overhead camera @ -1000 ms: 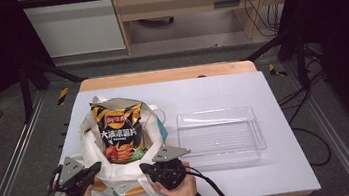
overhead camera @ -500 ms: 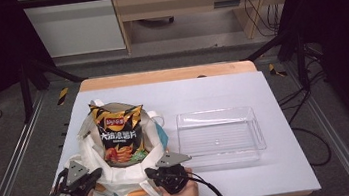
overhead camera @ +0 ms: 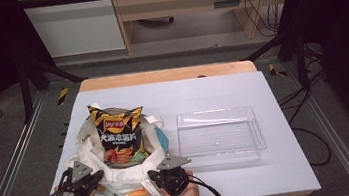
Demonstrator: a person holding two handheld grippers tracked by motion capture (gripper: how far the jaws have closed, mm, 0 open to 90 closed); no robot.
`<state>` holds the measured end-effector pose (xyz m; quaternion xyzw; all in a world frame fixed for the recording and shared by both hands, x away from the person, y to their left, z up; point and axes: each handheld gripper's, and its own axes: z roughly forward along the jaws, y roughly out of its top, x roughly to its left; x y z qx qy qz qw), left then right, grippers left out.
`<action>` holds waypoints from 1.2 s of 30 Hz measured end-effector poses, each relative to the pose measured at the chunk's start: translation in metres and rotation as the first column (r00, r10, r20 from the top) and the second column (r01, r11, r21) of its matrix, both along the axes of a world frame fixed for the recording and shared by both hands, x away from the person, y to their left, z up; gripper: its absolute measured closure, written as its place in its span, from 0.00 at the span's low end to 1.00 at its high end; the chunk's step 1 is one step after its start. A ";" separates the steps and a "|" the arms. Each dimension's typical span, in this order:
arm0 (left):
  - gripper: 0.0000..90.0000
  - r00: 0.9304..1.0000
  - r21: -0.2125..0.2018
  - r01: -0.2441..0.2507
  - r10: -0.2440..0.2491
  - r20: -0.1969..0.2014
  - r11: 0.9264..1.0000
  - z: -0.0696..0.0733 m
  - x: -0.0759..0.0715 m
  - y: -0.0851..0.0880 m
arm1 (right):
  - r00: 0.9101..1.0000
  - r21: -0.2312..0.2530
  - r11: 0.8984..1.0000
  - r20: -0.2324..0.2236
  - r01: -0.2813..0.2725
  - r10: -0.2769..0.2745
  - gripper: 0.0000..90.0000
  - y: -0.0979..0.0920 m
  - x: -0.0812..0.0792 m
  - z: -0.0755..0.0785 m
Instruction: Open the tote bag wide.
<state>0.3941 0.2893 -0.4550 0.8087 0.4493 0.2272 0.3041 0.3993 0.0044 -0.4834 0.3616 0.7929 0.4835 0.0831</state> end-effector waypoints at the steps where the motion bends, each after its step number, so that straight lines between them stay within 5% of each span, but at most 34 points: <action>1: 1.00 1.000 0.002 0.000 0.000 -0.002 1.000 0.000 0.000 0.000 | 1.000 -0.010 1.000 0.006 0.007 -0.007 1.00 0.000 0.000 -0.001; 9: 1.00 1.000 -0.002 0.002 -0.002 -0.020 1.000 -0.003 0.003 0.000 | 1.000 -0.008 1.000 0.005 0.015 -0.015 1.00 0.000 -0.001 -0.002; 14: 1.00 1.000 -0.008 0.001 -0.002 -0.024 1.000 -0.003 0.003 0.000 | 0.993 -0.025 0.995 0.079 0.094 -0.092 1.00 -0.009 0.000 0.008; 18: 1.00 1.000 -0.020 0.004 -0.005 -0.019 1.000 -0.001 0.003 0.001 | 0.993 -0.036 0.994 0.054 0.107 -0.105 1.00 -0.013 0.003 0.000; 21: 1.00 1.000 -0.057 0.006 -0.005 0.004 0.998 0.004 0.001 0.004 | 0.993 -0.028 0.994 0.044 0.106 -0.105 1.00 -0.013 0.003 -0.004; 26: 0.99 0.994 -0.156 -0.020 0.036 0.104 0.988 0.024 0.002 0.013 | 0.995 -0.034 0.995 0.030 0.098 -0.097 1.00 -0.013 0.004 -0.005; 31: 0.98 0.981 -0.143 -0.044 0.069 0.180 0.989 0.034 0.024 0.017 | 0.995 -0.044 0.995 0.036 0.093 -0.092 1.00 -0.013 0.005 -0.006; 36: 1.00 0.988 -0.112 -0.082 0.095 0.120 0.990 0.014 0.052 0.025 | 0.995 -0.043 0.994 0.041 0.097 -0.095 1.00 -0.013 0.005 -0.005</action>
